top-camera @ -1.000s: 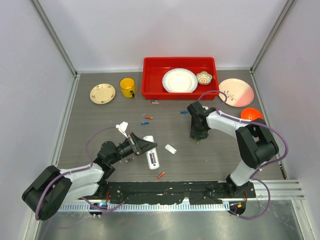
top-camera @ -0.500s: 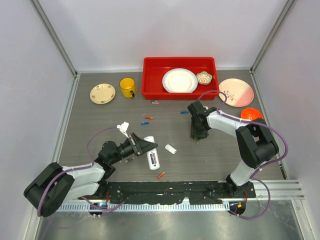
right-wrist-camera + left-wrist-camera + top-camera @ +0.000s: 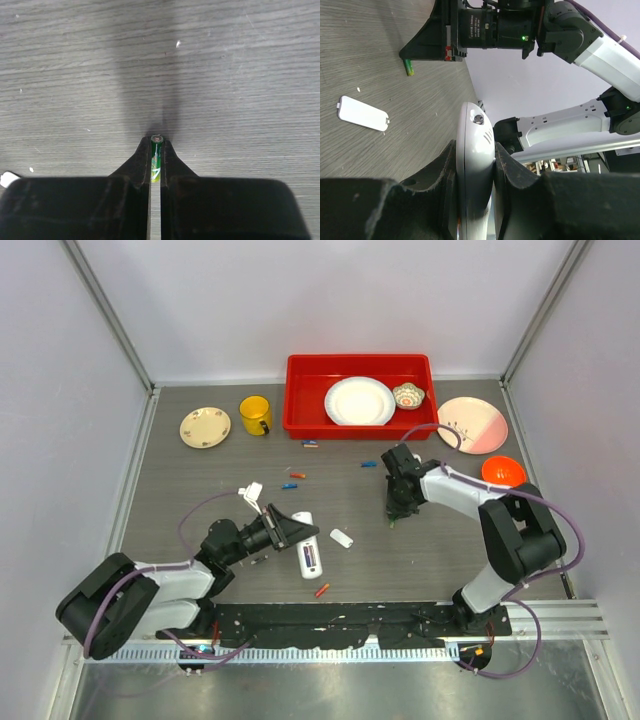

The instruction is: Load the batteries into the remote control

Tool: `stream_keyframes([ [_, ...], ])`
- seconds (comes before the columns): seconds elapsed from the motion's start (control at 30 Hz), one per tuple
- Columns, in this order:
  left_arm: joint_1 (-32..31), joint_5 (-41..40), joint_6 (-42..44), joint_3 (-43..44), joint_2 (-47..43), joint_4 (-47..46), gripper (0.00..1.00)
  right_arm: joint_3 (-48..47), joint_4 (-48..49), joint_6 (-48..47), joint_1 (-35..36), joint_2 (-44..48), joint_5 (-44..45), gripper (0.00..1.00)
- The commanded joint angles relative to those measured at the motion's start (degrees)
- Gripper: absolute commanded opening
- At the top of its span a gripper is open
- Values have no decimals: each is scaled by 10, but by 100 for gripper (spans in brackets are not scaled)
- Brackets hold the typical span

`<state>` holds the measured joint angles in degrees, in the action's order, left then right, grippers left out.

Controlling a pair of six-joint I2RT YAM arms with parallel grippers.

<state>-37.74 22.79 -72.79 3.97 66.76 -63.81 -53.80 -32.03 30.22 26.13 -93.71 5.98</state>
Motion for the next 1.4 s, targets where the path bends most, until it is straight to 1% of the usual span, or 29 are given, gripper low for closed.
stream_keyframes([
  [0.0,-10,14,6,33,21,-69,0,35,29,18,15,70,13,1],
  [0.03,-12,16,5,37,27,-74,0,36,30,20,23,118,24,1],
  [0.07,-14,16,4,44,40,-77,0,35,30,23,35,144,29,1],
  [0.13,-23,11,3,53,57,-96,0,35,32,23,88,200,49,1],
  [0.17,-25,9,0,62,74,-104,0,39,36,23,115,252,74,1],
  [0.2,-34,6,-1,66,86,-129,0,41,37,27,156,279,91,1],
  [0.27,-43,-14,-5,72,107,-163,0,46,36,30,192,336,123,1],
  [0.33,-54,-30,-9,75,140,-215,0,50,31,31,224,364,135,1],
  [0.4,-60,-48,-19,82,172,-248,0,61,25,29,236,400,142,1],
  [0.47,-62,-50,-22,102,186,-248,0,80,34,20,255,427,145,1],
  [0.6,-69,-66,-14,127,202,-248,0,120,67,6,275,518,142,1],
  [0.7,-74,-86,-11,141,213,-248,0,133,79,1,279,546,134,1],
  [0.8,-80,-113,-9,148,221,-248,0,128,72,1,281,549,137,1],
  [0.9,-83,-136,-10,158,232,-248,0,110,61,7,283,528,135,1],
  [1.1,-92,-192,-11,162,237,-248,0,88,75,14,301,489,125,1],
  [1.37,-94,-200,1,172,229,-248,0,78,116,0,330,454,126,1],
])
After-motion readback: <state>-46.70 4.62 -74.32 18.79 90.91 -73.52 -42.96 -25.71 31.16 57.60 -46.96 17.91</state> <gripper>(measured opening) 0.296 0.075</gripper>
